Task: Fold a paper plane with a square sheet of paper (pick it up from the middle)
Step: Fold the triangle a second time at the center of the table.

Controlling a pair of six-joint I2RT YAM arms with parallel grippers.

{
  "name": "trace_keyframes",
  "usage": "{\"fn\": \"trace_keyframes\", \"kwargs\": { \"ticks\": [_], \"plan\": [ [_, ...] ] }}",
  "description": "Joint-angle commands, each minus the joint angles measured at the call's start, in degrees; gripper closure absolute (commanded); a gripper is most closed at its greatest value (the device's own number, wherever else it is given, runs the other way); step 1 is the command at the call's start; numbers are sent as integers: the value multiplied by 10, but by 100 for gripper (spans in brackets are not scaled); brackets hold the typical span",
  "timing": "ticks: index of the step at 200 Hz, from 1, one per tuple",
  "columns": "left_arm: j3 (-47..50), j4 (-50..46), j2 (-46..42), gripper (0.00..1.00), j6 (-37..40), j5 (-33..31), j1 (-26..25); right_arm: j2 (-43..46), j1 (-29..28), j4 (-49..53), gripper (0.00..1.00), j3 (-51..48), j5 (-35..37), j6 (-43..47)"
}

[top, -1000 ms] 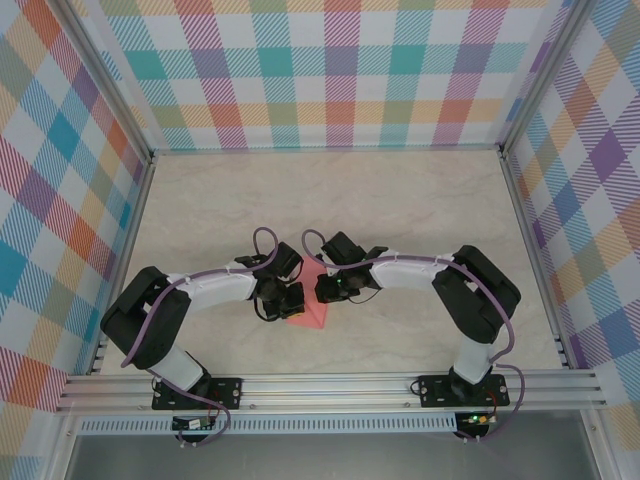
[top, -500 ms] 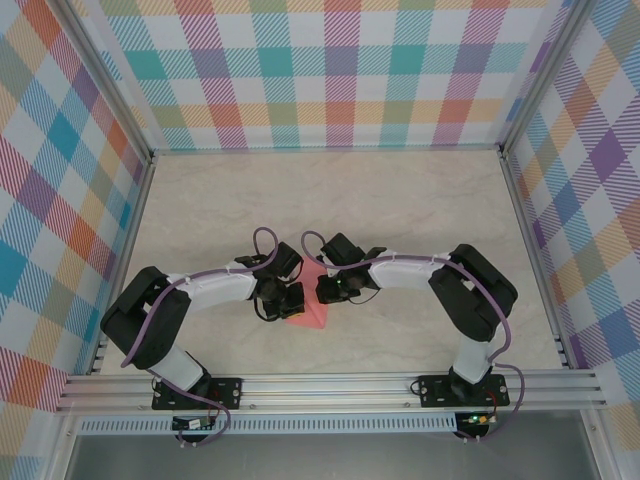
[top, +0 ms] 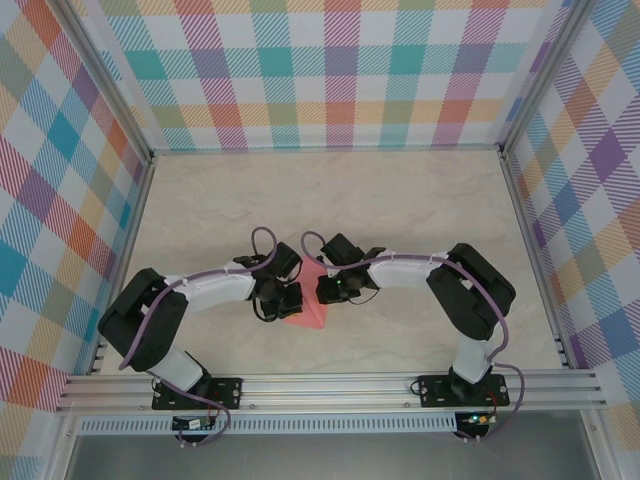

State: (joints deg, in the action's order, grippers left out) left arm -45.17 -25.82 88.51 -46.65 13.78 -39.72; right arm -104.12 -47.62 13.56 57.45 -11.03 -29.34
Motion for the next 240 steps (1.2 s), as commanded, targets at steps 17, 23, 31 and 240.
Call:
{"fn": "trace_keyframes", "kwargs": {
  "ticks": [17,23,31,240],
  "plan": [
    [13,-21,-74,100,-10,-49,-7,-18,3,3,88,4,10,-3],
    [15,-19,-84,100,-13,-52,-7,-19,3,3,88,4,10,-3],
    [19,-15,-97,100,-19,-55,-6,-18,3,4,88,5,11,-3],
    [74,266,-22,100,-93,44,42,-23,3,1,87,5,9,-6]
  ]
}}
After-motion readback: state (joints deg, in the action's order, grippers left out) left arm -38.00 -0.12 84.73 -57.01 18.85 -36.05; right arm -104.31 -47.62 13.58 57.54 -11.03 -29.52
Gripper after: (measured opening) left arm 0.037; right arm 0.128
